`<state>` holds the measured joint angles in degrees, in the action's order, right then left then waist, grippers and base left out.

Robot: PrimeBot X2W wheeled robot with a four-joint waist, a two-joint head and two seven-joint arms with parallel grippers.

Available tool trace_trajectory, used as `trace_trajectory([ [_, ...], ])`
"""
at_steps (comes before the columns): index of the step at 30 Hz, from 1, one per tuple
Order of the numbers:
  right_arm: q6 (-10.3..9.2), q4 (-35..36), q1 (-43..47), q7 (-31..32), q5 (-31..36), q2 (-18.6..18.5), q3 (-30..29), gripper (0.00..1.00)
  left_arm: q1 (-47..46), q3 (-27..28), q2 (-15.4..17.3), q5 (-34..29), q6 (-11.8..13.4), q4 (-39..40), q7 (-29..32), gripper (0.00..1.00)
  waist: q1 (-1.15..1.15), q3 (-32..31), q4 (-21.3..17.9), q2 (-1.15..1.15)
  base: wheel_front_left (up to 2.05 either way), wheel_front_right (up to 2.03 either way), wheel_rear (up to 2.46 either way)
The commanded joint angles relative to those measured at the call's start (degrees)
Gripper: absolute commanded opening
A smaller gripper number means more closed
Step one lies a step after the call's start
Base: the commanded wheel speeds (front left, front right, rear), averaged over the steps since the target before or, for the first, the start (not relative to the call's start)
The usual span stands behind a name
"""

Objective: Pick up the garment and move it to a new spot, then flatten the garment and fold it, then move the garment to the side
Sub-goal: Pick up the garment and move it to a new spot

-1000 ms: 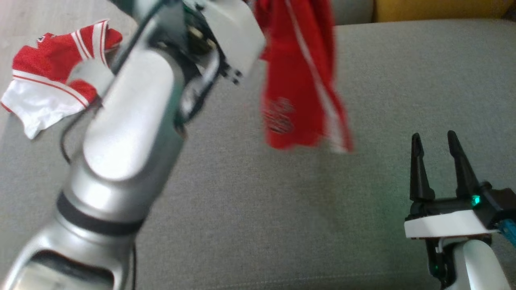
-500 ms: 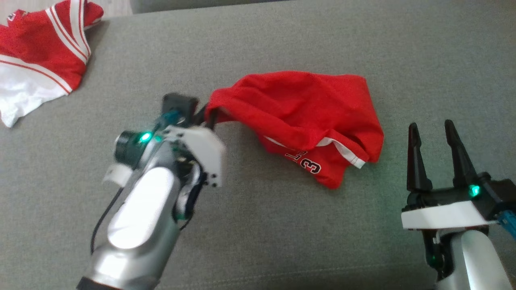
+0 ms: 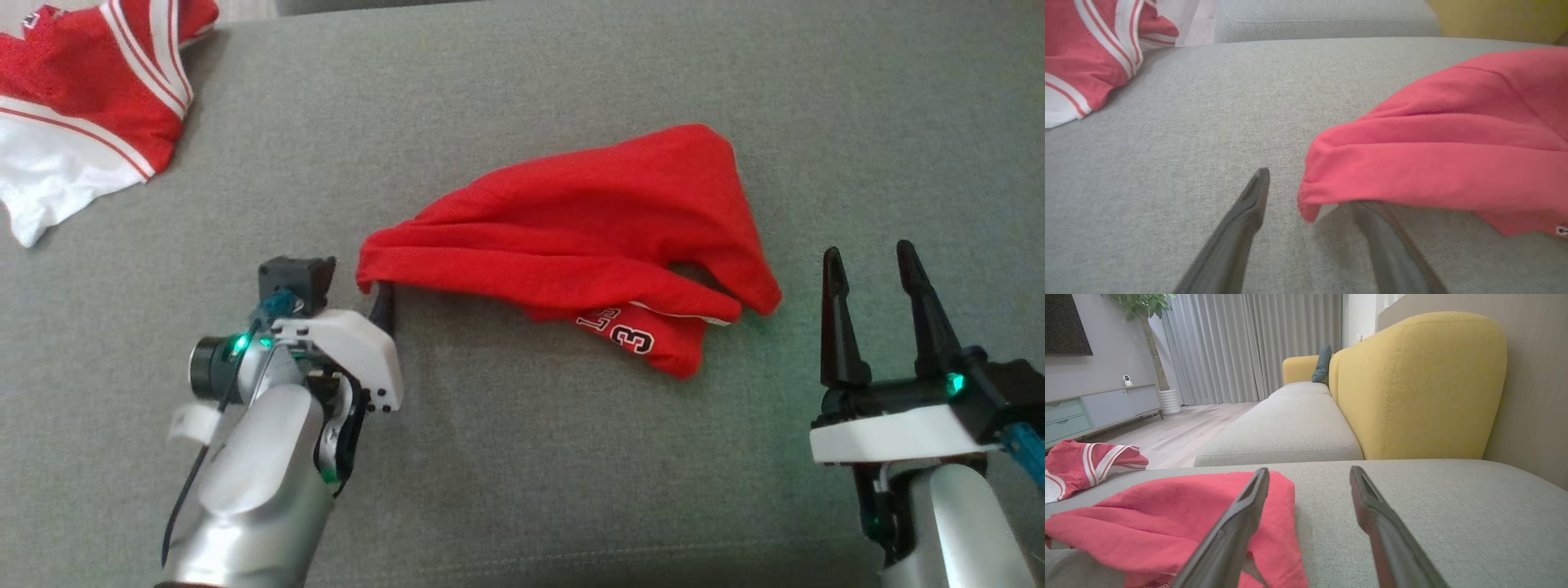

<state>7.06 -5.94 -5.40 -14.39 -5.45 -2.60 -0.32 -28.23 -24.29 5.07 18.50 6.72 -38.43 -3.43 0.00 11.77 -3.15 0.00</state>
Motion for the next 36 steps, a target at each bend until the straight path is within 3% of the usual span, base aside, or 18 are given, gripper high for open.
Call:
trace_trajectory([
  [1, 0.43, 1.5, -1.0, -0.6, 0.6, -0.3, 1.5, 1.00, -0.6, 2.2, 0.7, 0.7, -0.7, 0.5, -2.5, 1.00, 0.00, -0.8, 0.4, 0.00, 0.00, 0.00, 0.00],
  [12, 0.43, 1.0, 0.7, -0.6, 0.6, -0.3, 1.5, 1.00, 3.0, 3.3, 1.1, 2.0, -2.8, 2.3, -10.7, 1.00, 0.00, -5.7, 2.0, 0.00, 0.00, 0.00, 0.00],
  [25, 0.43, 0.7, 4.8, -0.6, -0.8, -0.3, 1.4, 1.00, 18.9, 8.3, 0.3, 0.3, -1.8, 22.5, -11.5, 1.00, 0.00, -11.7, 3.7, 0.00, 0.00, 0.00, 0.00],
  [36, 0.43, 0.0, 6.9, -0.6, -1.8, -0.3, 2.1, 1.00, 26.3, 10.7, -1.1, -1.5, -1.8, 27.9, -11.6, 1.00, 0.00, -12.8, 4.6, 0.00, 0.00, 0.00, 0.00],
])
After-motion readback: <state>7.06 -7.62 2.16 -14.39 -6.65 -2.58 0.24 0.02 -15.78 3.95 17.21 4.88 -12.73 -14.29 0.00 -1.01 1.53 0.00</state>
